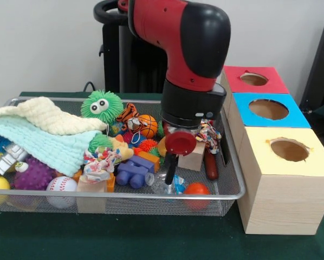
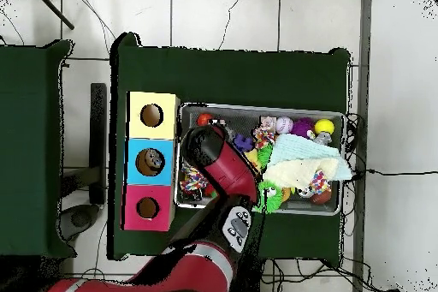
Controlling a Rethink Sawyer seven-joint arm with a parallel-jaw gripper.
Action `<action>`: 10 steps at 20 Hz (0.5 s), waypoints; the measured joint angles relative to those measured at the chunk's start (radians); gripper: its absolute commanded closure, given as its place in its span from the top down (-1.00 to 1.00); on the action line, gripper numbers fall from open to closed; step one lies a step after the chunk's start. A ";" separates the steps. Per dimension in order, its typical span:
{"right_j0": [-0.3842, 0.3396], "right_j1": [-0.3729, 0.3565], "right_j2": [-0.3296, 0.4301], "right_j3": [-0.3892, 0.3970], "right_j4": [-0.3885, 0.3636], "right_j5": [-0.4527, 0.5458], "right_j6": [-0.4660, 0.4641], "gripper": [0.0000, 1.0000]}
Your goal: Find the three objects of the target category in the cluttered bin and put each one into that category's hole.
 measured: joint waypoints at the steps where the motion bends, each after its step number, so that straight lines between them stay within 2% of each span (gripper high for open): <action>1: -0.003 -0.005 0.000 0.000 0.000 -0.002 0.000 1.00; 10: -0.021 -0.022 0.000 0.001 0.000 -0.049 0.000 1.00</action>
